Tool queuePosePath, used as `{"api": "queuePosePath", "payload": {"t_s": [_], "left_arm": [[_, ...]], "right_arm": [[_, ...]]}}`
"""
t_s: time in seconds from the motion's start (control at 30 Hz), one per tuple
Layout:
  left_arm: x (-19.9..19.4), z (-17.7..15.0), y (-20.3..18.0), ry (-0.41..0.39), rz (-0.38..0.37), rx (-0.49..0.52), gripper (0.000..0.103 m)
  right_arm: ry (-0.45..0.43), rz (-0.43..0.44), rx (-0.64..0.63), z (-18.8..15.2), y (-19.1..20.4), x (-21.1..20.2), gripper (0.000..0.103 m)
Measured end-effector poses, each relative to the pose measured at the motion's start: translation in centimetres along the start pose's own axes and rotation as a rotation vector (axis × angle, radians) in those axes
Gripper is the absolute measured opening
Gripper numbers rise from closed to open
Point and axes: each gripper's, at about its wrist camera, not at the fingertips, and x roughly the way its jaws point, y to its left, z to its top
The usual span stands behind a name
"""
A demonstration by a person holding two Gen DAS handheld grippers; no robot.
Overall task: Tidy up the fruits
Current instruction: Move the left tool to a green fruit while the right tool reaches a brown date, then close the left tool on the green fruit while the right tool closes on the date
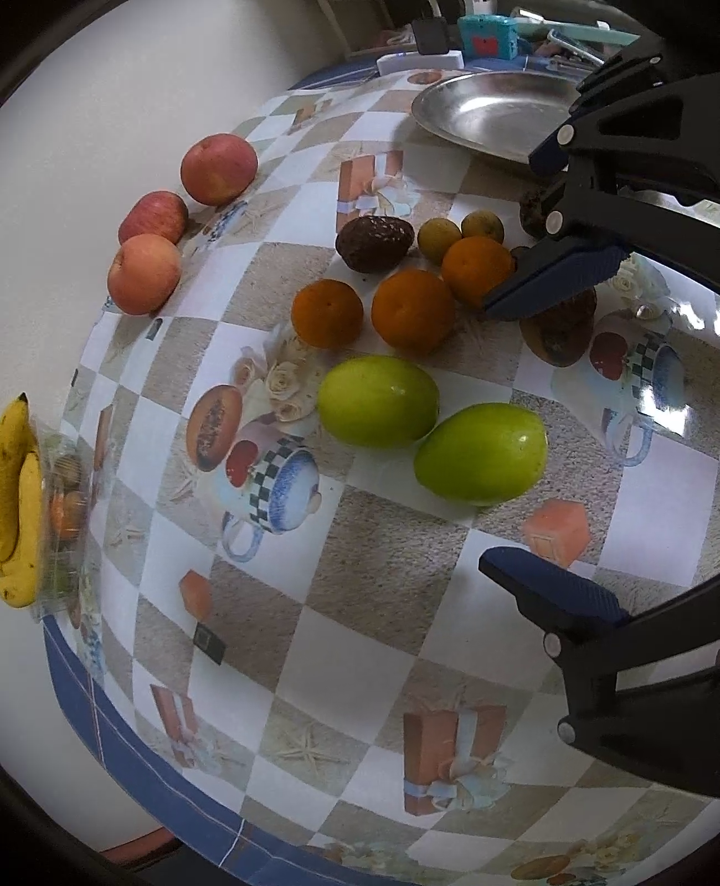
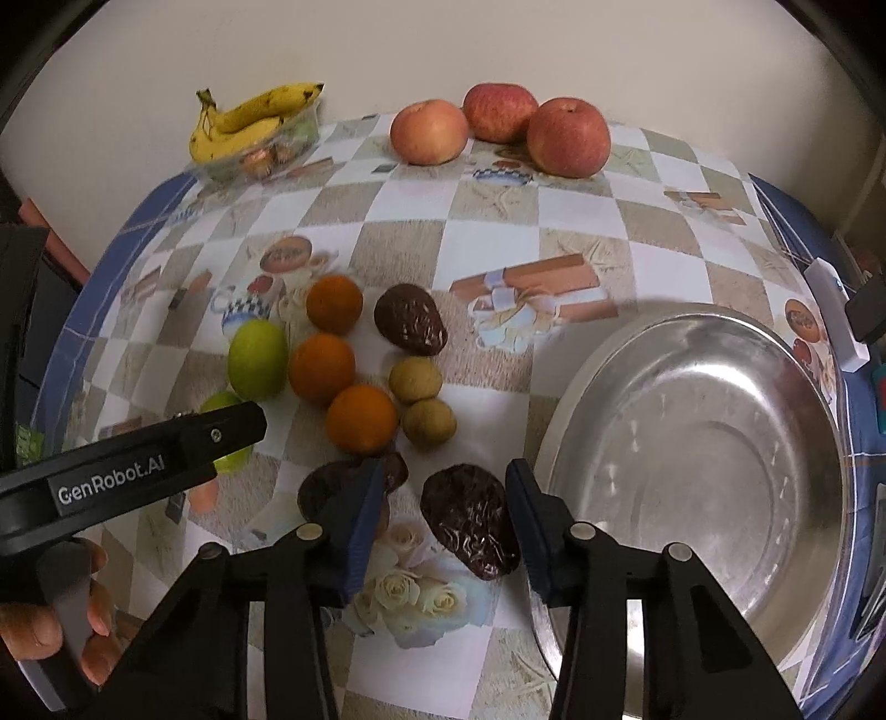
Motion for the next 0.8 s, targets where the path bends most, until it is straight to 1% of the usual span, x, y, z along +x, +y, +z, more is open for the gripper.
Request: {"api": "queuePosePath", "payload": {"t_s": [0.4,0.6,0.63,0.8], "left_arm": [[1.2,-0.1,0.3,0.025,0.023,-0.012,0.086],[1.4,-0.2,0.6,0.032,0.032,-0.019,0.085],[1.5,-0.2,0.6,0.033,0.034,-0.020,0.084],[1.8,-0.2,0.8,0.040,0.040,-0.028,0.070]], "right_arm": [[0.054,-0.073,-0.063,-0.4,0.6,1.6,0.042],[0.059,-0.133,-0.125,-0.5,1.3,2.0,0.038],[0.058,-0.141,-0.134,-0.5,1.4,2.1,0.038],[0.053,-0.150,-0.145,-0.6,1.5,2.2,0.038]]}}
